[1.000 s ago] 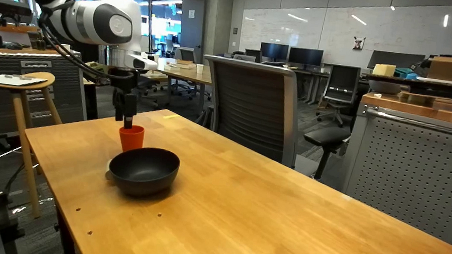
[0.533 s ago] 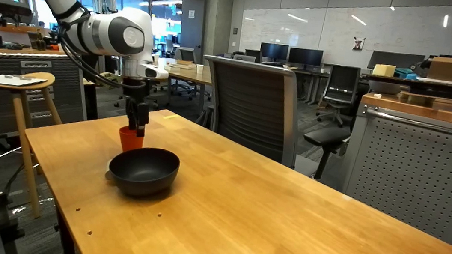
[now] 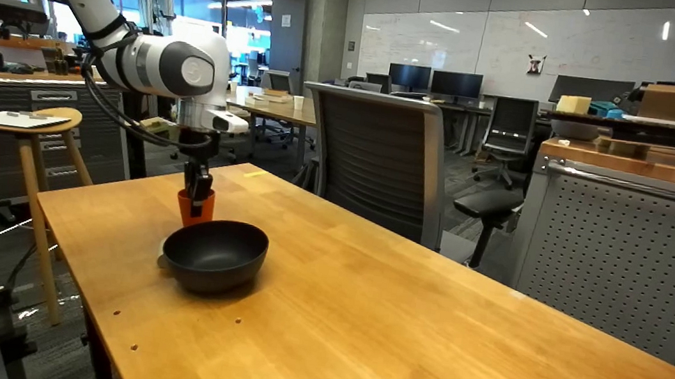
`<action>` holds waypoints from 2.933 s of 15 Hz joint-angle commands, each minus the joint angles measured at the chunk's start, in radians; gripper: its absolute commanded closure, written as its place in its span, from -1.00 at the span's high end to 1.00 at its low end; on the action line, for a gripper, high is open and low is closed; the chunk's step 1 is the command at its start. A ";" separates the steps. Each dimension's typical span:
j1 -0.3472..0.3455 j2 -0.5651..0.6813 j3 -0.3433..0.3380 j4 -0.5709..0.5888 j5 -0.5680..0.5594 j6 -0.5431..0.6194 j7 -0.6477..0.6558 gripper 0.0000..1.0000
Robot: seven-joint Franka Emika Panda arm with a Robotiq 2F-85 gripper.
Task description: Put the cup in the bowl
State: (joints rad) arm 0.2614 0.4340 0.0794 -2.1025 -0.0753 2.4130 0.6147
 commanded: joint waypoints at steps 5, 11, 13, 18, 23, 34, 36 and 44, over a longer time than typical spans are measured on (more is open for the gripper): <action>0.043 -0.128 -0.016 -0.069 0.025 0.045 0.040 -0.90; 0.055 -0.319 -0.117 -0.145 -0.304 -0.020 0.365 -0.90; 0.028 -0.377 -0.119 -0.186 -0.415 -0.057 0.488 -0.91; -0.043 -0.428 -0.067 -0.262 -0.563 -0.233 0.758 -0.90; -0.085 -0.321 -0.022 -0.321 -0.320 -0.124 0.604 -0.90; -0.169 -0.147 -0.030 -0.239 0.097 0.100 0.103 -0.89; -0.174 -0.134 -0.034 -0.225 0.138 0.090 0.053 -0.86; -0.145 -0.170 0.000 -0.265 0.256 0.042 -0.075 0.48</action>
State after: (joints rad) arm 0.0970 0.2994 0.0624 -2.3548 0.1442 2.4934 0.5912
